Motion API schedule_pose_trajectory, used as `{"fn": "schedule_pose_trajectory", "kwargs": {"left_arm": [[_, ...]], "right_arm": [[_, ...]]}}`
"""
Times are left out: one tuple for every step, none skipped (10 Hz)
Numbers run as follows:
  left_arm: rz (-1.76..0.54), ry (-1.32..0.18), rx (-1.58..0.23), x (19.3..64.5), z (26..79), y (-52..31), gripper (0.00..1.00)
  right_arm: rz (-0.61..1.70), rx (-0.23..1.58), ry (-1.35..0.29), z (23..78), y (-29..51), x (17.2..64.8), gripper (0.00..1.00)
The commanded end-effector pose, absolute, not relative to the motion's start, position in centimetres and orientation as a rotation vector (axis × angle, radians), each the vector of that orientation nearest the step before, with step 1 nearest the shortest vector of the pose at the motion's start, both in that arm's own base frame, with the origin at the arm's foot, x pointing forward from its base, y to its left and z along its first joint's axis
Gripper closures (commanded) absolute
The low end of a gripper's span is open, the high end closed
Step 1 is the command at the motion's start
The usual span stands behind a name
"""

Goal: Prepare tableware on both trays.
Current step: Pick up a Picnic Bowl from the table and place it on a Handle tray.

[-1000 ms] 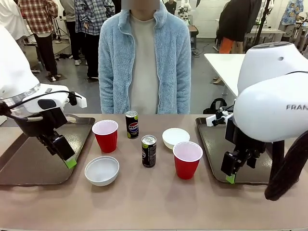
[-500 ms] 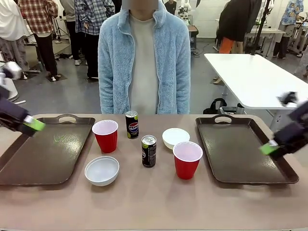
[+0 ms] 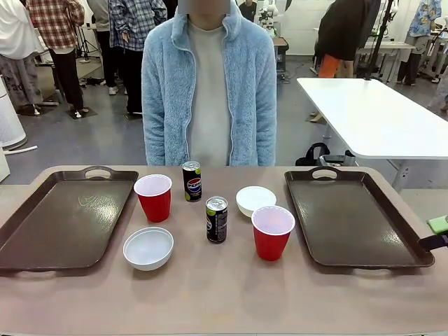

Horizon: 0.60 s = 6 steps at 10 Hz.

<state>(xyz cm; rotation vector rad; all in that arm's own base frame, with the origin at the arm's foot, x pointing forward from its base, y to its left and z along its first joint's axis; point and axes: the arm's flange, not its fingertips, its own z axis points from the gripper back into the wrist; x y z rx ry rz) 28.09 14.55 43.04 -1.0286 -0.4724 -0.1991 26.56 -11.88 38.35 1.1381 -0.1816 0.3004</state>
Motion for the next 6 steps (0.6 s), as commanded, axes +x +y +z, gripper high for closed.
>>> {"fn": "schedule_pose_trajectory", "kwargs": {"left_arm": [[-0.207, -0.429, -1.039, 26.2, 41.3, 13.6, 0.0], [-0.201, -0.389, -1.026, 26.1, 41.5, 13.5, 0.0], [-0.187, -0.374, -1.015, 26.2, 41.6, 13.2, 0.0], [-0.178, -0.374, -1.002, 26.0, 41.9, 13.2, 0.0], [-0.169, -0.381, -0.977, 25.9, 42.2, 13.0, 0.0], [-0.174, -0.413, -0.95, 25.6, 43.0, 12.6, 0.0]], "right_arm": [[0.257, 1.129, -0.201, 38.6, -12.4, 26.4, 0.0], [0.234, 1.104, -0.194, 38.7, -12.6, 26.1, 0.0], [0.225, 1.086, -0.194, 38.9, -12.7, 25.8, 0.0], [0.218, 1.07, -0.189, 39.1, -12.7, 25.4, 0.0], [0.213, 1.051, -0.19, 39.3, -12.7, 25.3, 0.0], [0.256, 0.964, -0.185, 39.6, -12.0, 25.2, 0.0]]}}
